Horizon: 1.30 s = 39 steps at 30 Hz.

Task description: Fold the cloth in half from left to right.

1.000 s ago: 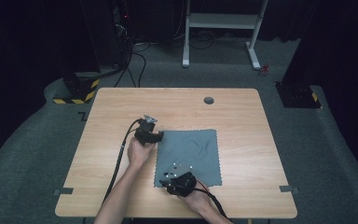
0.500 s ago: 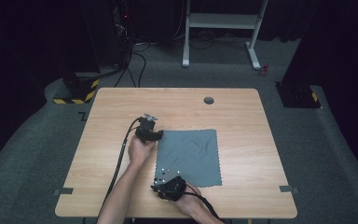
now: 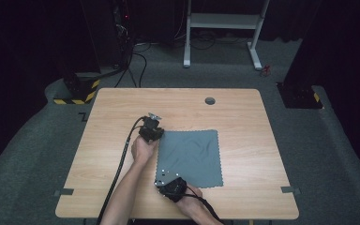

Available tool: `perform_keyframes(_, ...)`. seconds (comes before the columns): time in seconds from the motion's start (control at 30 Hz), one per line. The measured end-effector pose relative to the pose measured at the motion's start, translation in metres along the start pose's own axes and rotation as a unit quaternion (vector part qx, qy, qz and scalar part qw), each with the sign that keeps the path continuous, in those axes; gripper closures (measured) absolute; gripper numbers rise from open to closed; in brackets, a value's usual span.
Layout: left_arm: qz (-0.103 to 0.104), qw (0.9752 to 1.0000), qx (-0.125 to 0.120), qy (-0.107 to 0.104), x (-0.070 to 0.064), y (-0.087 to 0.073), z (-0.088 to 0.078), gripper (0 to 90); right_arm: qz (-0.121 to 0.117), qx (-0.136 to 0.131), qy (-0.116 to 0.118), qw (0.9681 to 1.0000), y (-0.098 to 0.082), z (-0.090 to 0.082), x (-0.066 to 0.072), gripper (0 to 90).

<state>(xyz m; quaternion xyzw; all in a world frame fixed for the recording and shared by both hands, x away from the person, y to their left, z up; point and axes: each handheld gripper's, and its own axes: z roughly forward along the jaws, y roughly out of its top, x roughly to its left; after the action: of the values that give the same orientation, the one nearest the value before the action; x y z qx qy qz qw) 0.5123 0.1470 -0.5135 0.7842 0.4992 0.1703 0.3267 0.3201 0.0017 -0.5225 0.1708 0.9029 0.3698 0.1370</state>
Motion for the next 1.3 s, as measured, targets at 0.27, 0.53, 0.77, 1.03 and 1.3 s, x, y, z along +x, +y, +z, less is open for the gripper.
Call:
perform_keyframes(0.27, -0.011, 0.9998, -0.006, -0.016, 0.005, 0.000, -0.002, 90.0, 0.004, 0.001, -0.003, 1.0000, -0.001, -0.001, 0.001, 90.0)
perform_keyframes(0.53, -0.014, 0.9993, -0.025, -0.024, 0.009, 0.004, -0.009, 90.0, 0.010, -0.011, -0.003, 0.9999, 0.000, -0.006, -0.001, 90.0)
perform_keyframes(0.77, -0.029, 0.9985, -0.032, -0.035, 0.016, 0.006, -0.015, 90.0, 0.014, -0.016, 0.002, 0.9998, 0.004, -0.008, -0.002, 90.0)
perform_keyframes(1.03, -0.036, 0.9978, -0.039, -0.040, 0.024, 0.008, -0.026, 90.0, 0.008, -0.020, 0.009, 0.9997, 0.015, -0.009, -0.001, 90.0)
perform_keyframes(1.3, -0.037, 0.9980, -0.037, -0.035, 0.037, 0.007, -0.041, 90.0, 0.005, -0.034, 0.027, 0.9990, 0.032, -0.010, 0.002, 90.0)
